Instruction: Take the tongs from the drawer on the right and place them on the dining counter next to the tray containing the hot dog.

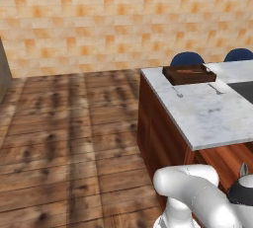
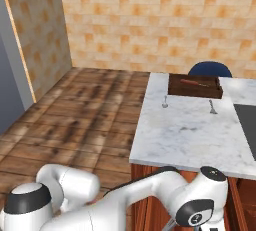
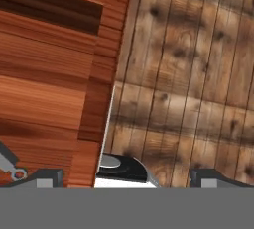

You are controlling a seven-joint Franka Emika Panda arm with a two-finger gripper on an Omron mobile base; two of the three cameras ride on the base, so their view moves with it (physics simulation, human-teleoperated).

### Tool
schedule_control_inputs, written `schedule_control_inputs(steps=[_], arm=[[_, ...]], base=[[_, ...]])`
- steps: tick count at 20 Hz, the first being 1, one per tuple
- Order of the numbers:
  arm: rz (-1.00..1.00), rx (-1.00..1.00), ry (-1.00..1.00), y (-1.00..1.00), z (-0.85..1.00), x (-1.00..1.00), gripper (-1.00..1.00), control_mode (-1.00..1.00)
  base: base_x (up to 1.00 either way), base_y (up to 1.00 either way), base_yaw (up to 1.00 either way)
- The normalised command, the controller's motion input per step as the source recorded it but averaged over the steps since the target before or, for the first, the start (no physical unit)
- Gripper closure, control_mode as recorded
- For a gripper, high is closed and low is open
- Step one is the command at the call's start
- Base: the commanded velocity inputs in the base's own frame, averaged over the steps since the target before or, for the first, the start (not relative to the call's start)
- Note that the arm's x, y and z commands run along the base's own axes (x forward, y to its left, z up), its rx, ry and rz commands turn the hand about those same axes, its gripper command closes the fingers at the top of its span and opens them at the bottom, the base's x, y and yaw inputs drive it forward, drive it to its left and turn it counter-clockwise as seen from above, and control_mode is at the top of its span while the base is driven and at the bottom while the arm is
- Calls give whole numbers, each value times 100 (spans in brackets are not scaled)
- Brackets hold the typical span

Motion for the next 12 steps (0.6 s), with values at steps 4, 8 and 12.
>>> schedule_control_inputs(steps=[4, 8, 12], arm=[[7, 0, 8, 10, 41, 16, -100, -100], [10, 0, 0, 13, 23, 27, -100, -100], [9, 0, -5, 16, 13, 29, -100, -100]], base=[[0, 0, 0], [0, 0, 0], [0, 0, 0]])
